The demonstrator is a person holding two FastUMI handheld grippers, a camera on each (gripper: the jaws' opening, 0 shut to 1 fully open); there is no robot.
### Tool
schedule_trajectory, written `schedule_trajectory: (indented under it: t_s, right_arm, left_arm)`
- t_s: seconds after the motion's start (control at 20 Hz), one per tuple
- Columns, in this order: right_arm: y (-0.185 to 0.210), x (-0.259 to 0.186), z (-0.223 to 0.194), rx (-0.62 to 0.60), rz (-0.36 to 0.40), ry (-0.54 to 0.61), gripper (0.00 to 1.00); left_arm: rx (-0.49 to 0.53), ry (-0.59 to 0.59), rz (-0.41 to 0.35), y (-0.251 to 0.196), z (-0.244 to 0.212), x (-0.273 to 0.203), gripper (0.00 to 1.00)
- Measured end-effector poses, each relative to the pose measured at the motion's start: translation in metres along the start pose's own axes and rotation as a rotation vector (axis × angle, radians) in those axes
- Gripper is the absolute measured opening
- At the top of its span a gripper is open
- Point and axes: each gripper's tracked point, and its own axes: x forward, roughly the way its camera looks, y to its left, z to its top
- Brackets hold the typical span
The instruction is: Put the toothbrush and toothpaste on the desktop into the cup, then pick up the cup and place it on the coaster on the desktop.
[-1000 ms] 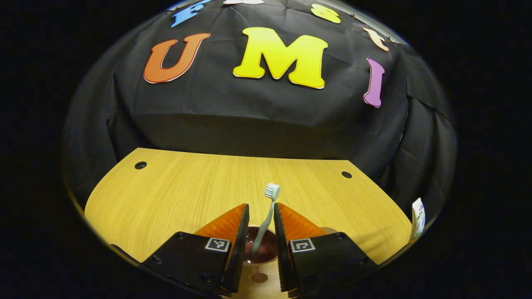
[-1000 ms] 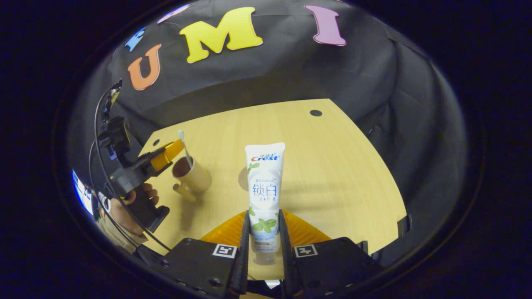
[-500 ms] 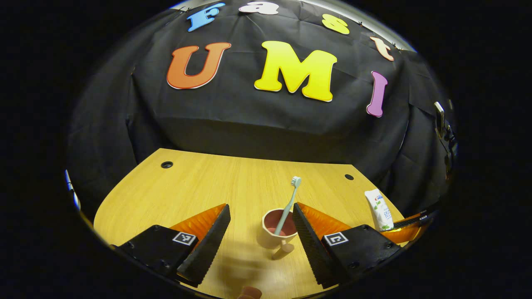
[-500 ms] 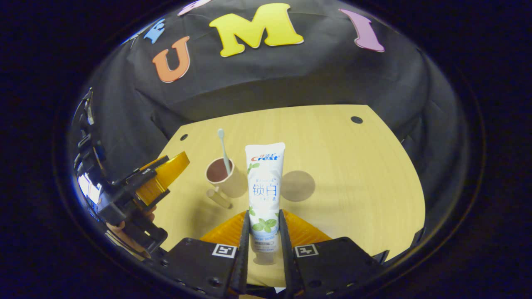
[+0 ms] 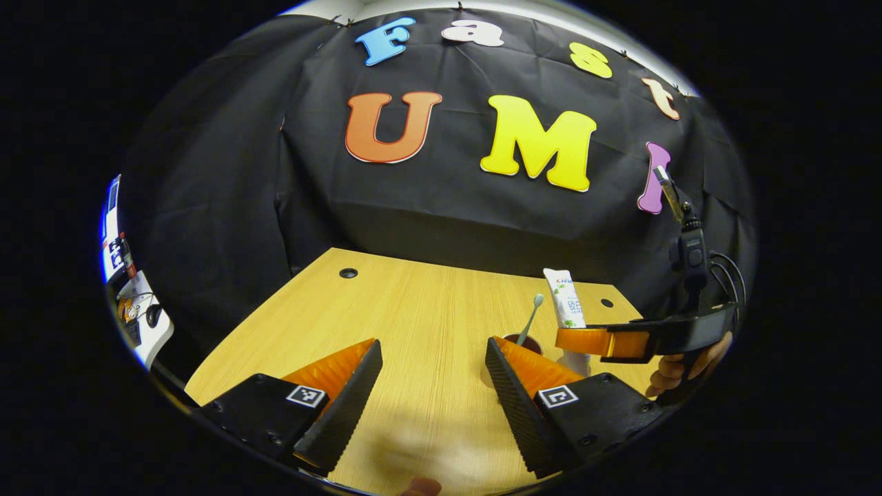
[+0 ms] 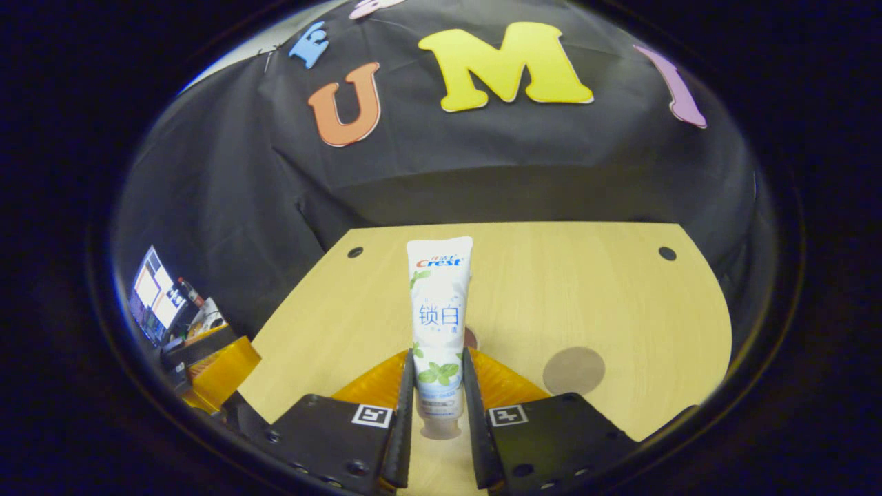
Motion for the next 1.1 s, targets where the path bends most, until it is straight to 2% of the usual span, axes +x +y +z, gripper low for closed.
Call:
schedule_trajectory:
  t_s: [0.2, 0.4, 0.8, 0.85, 1.1]
  right_arm:
    - [0.015, 0.038, 0.024, -0.127, 0.020, -0.107, 0.34]
    - [0.022, 0.062, 0.023, -0.260, 0.030, -0.179, 0.36]
    - [0.019, 0.069, 0.021, -0.284, 0.018, -0.210, 0.39]
    - [0.018, 0.067, 0.024, -0.299, 0.010, -0.216, 0.42]
    - [0.019, 0.039, 0.027, -0.309, 0.025, -0.229, 0.43]
  left_arm:
    - [0.002, -0.032, 0.047, 0.015, 0.025, -0.016, 0.96]
    - [-0.008, -0.006, 0.061, 0.019, 0.023, -0.033, 0.96]
    - [-0.031, 0.039, 0.057, 0.019, 0.015, -0.034, 0.96]
    - [-0.031, 0.040, 0.052, 0.017, 0.015, -0.033, 0.96]
    - [-0.025, 0.052, 0.019, 0.001, 0.013, -0.023, 0.96]
